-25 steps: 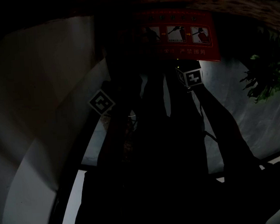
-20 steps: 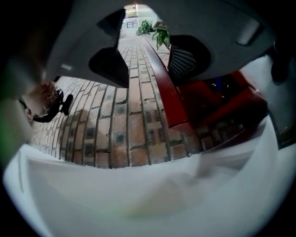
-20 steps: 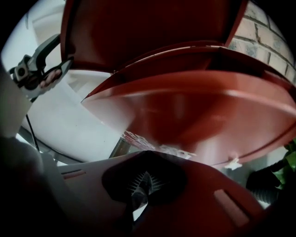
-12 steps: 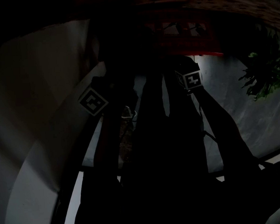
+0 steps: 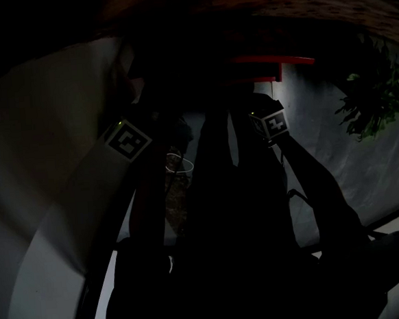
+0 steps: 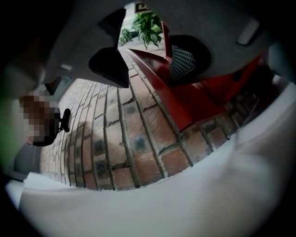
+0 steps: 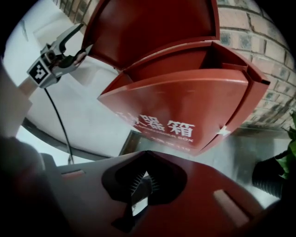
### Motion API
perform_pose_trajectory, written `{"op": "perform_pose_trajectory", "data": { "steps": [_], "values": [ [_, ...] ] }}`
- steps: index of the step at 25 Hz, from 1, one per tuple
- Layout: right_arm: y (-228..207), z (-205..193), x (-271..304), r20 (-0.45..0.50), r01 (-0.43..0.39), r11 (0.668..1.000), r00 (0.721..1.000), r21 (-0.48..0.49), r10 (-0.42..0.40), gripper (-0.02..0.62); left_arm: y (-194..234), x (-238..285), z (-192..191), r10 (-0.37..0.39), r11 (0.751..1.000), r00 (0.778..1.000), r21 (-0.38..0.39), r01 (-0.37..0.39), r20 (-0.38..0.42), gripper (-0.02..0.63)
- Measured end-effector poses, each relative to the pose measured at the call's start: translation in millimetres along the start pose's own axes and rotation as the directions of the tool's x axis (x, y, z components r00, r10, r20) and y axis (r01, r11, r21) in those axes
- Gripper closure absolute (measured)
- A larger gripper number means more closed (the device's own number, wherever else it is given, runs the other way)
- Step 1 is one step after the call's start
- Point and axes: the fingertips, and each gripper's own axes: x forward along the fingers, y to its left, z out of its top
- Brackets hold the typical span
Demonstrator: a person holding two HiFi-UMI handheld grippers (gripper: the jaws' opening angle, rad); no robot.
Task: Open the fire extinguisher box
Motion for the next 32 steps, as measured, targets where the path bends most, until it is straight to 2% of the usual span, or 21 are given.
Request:
{"op": "perform_pose_trajectory", "data": {
  "steps": [5,8,14,26,32],
  "values": [
    [23.6,3.7,-13.5,-0.010,-0.078,0.996,0.997,-0.032,0.078,0.598,2.2,4.3,1.5,0.030,0.999,0.999,0.026,-0.031,0.009,0.325],
    [22.1,-6.5,-13.3,-0.011,-0.090,0.995,0.996,-0.029,0.090,0.598,3.6,7.5,0.6,0.063,0.997,0.998,0.046,-0.064,0.025,0.325],
    [38.0,9.6,-30.0,0.013,-0.113,0.993,0.994,-0.032,0.113,0.598,-2.0,12.2,7.7,0.101,0.988,0.994,0.117,-0.106,0.047,0.325],
    [70.4,39.5,-68.1,0.049,-0.166,0.984,0.984,-0.058,0.169,0.598,-9.5,23.4,20.0,0.151,0.985,0.987,0.075,-0.155,0.058,0.325],
    [76.4,42.9,-81.1,0.069,-0.191,0.979,0.978,-0.068,0.196,0.598,-17.6,36.0,22.6,0.140,0.982,0.990,0.126,-0.143,0.035,0.324]
  ]
}}
